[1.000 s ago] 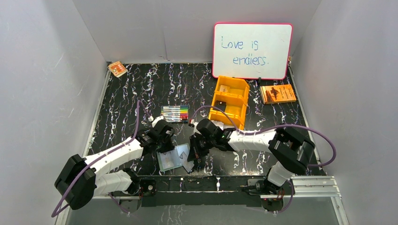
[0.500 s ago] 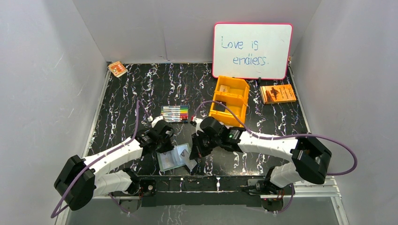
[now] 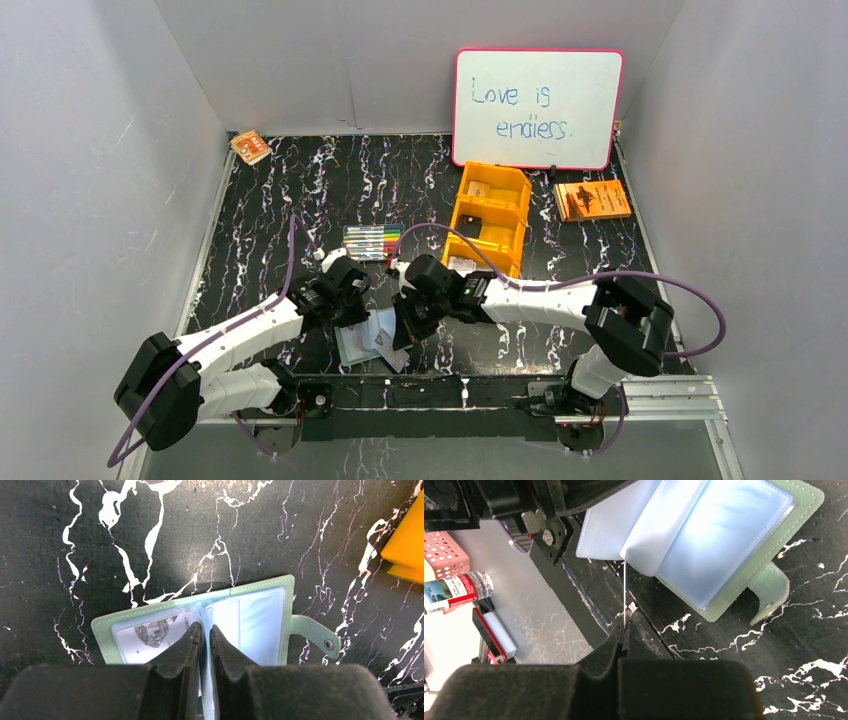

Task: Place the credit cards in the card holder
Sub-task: Turn over the card slot in the card holder.

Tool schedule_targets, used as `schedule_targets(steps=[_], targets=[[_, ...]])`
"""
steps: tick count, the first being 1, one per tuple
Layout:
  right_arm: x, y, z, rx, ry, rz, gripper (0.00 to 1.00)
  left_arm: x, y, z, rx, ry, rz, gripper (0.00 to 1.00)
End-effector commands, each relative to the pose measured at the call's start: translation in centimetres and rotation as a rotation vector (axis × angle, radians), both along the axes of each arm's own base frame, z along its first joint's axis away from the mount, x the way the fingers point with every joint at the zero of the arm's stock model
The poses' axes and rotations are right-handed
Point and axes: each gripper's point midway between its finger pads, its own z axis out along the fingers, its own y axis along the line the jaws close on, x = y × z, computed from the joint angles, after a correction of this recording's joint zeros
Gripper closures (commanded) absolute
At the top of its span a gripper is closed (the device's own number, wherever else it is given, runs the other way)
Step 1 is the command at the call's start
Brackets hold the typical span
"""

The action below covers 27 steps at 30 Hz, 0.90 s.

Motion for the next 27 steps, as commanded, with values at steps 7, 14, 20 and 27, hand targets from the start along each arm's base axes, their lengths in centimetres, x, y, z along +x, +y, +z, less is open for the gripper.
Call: schedule_targets(steps=[7,14,20,27], targets=[[2.3,0.4,-0.7,-0.075,-0.045,-0.132,1.00,-0.4,1.0,0.8,0.010,-0.012,0.026,0.81],[3.2,-0.7,-0.6,-0.119,-0.080,-0.200,1.00,-0.8,1.5,0.9,0.018,-0.007,0.033,0.78],[3.4,-1.7,1.1,-0.104,-0.117,-0.212,1.00,-1.1,2.1,1.3,0.030,-0.008,0.047,0.78],[2.7,-1.0,4.7,0.021,-0.137,-0.161,1.00,-1.2,2.3,1.2,0.032,-0.004,0.058,0.79]])
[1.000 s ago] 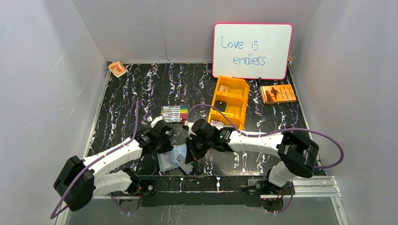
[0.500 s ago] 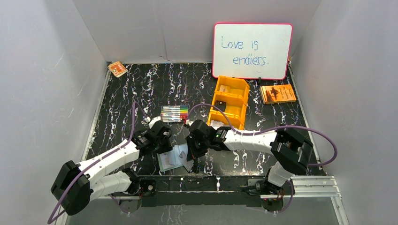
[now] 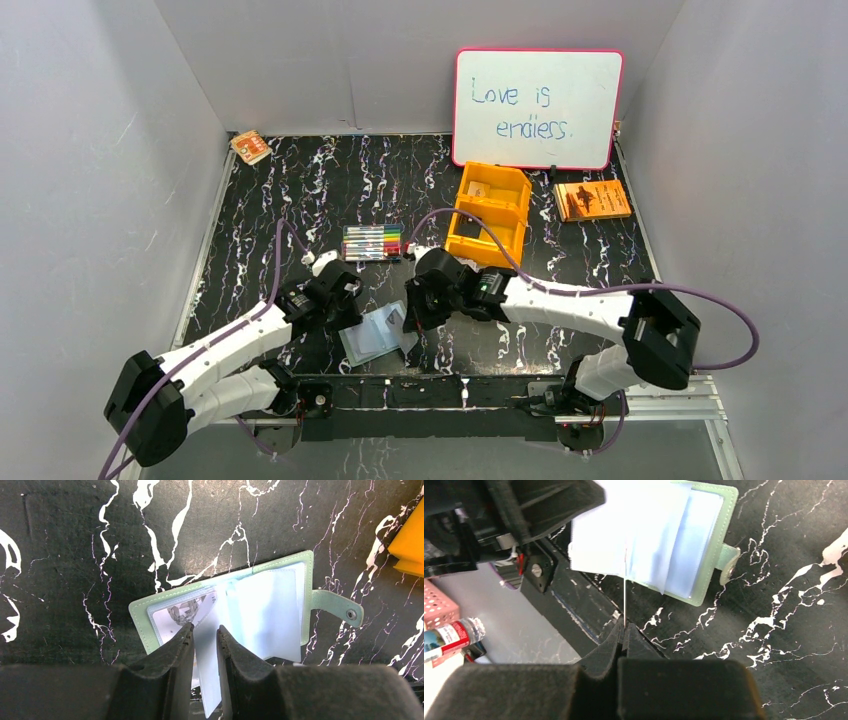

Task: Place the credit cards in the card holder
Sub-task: Turn over the card slot in the card holder.

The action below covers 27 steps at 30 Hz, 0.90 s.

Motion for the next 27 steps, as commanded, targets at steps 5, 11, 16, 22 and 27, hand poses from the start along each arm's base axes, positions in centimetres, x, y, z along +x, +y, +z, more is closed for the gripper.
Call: schedule_targets(steps=[5,11,16,22,27], targets=[[-0.8,2.6,3.6,0.130,-0.011,0.111,1.00,-0.2,1.0,-0.5,0.044,0.021,0.031,0.84],[-0.1,4.2,2.5,0.127,0.003,0.096,1.00,-0.7,2.0,-1.3,0.091,0.060,0.084,1.00],[1.3,4.6,0.2,0.073,-0.015,0.042,1.00,-0.8,2.6,-1.3,0.110,0.060,0.113,1.00],[2.1,1.7,-3.3,-0.070,0.004,-0.106,1.00,0.0,2.2,-1.5,0.125,0.047,0.095,1.00],[1.9,-1.0,-4.4,-0.102,0.010,-0.197,1.00,1.3,1.2,-1.6,0.133,0.032,0.054,1.00]])
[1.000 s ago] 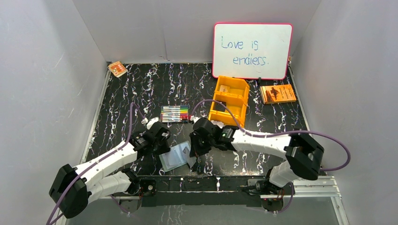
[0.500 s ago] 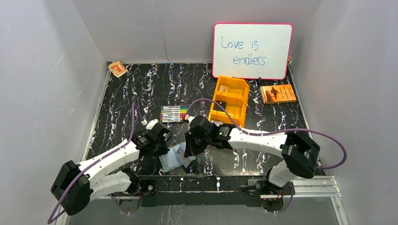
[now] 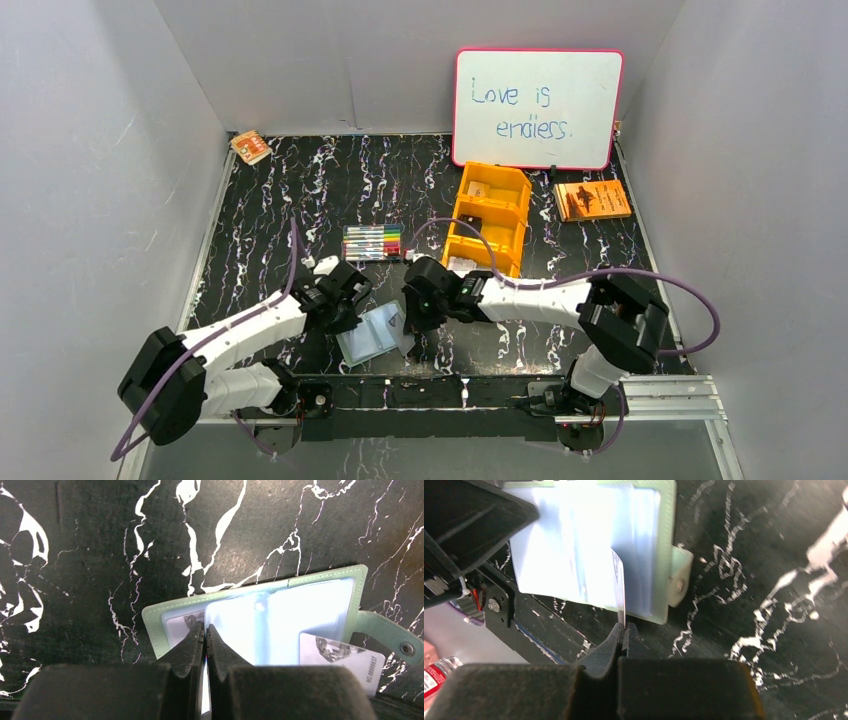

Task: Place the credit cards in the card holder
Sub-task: Turn over the card slot in the card holder, then insert the credit card into the card holder.

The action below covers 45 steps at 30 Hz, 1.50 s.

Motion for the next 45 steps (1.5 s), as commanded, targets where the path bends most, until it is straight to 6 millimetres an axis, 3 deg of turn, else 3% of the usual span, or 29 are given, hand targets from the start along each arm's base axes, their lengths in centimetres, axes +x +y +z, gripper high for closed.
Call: schedule_targets(steps=[1,9,14,16,22,28,33,39,45], targets=[[0.3,-2.2,0.2,-0.015,-0.020,-0.108,1.00,2.3,-0.9,0.8,0.014,-0.056,-0.030,1.00],[-0.1,-4.2,0.5,-0.013,-0.021,-0.165,1.00,5.1,-3.3,1.7,-0.001,-0.110,-0.114,1.00],[0.0,-4.4,1.5,0.018,-0.034,-0.188,1.00,6.1,-4.4,2.0,-0.001,-0.115,-0.148,1.00],[0.0,-4.2,1.9,0.034,-0.028,-0.183,1.00,5.9,-4.1,2.0,0.007,-0.104,-0.142,0.94],[-0.1,-3.6,2.8,0.066,-0.032,-0.161,1.00,4.6,-2.7,3.0,-0.019,-0.126,-0.076,0.61],[0.2,-3.4,4.2,0.088,-0.062,-0.153,1.00,3.6,-1.3,4.9,-0.028,-0.153,-0.017,0.49],[0.8,-3.2,6.6,0.125,-0.113,-0.144,1.00,2.9,-0.1,6.4,-0.041,-0.179,0.049,0.38],[0.9,-1.2,10.3,0.246,-0.208,-0.024,1.00,2.0,0.4,6.2,-0.082,-0.175,0.104,0.37],[-0.2,2.2,9.8,0.324,-0.173,0.125,1.00,1.3,-0.4,5.0,-0.132,-0.143,0.104,0.40]])
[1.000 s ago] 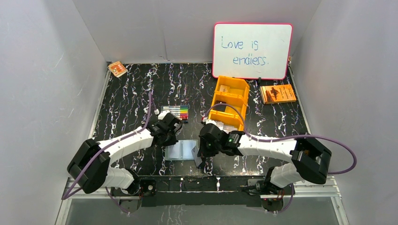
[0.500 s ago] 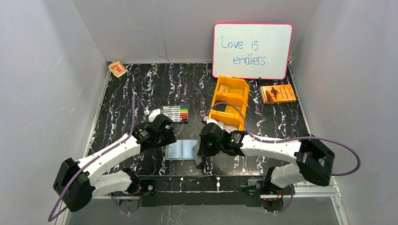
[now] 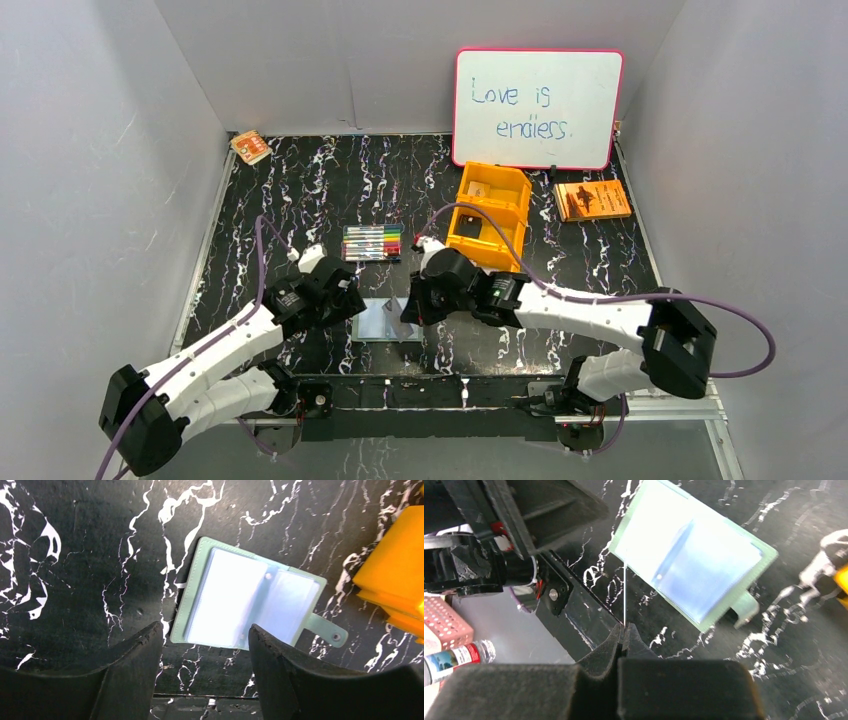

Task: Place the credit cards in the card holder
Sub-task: Insert the credit card into the card holder.

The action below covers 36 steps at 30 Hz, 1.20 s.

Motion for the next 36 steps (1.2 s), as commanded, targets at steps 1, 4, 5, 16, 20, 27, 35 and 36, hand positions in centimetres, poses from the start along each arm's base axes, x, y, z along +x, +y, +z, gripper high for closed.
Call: schedule_targets(steps=[1,4,5,16,20,27,35,36], targets=[[0.1,3.6,1.7,0.101,-0.029,0.097,1.00,-0.7,0.4,-1.0,-0.012,0.031,0.031,0.40],[0.9,3.8,-0.2,0.078,0.027,0.028,1.00,-0.6,0.8,-1.5,0.014,0.035,0.039,0.42],[1.2,4.2,-0.3,0.098,0.047,0.009,1.00,-0.6,1.0,-1.6,0.027,0.037,0.044,0.43],[1.2,3.6,-3.9,0.099,0.225,-0.072,1.00,-1.2,2.4,-4.9,0.150,0.123,0.060,0.50],[1.1,3.0,-4.7,0.088,0.263,-0.098,1.00,-1.4,2.6,-5.8,0.163,0.146,0.060,0.51],[0.8,2.7,-5.6,0.082,0.301,-0.108,1.00,-1.9,2.6,-6.7,0.158,0.169,0.054,0.53],[0.9,2.2,-6.3,0.063,0.334,-0.151,1.00,-2.2,2.5,-6.9,0.147,0.174,0.051,0.55],[0.9,2.1,-6.4,0.064,0.336,-0.155,1.00,-2.3,2.5,-7.0,0.147,0.177,0.051,0.55]])
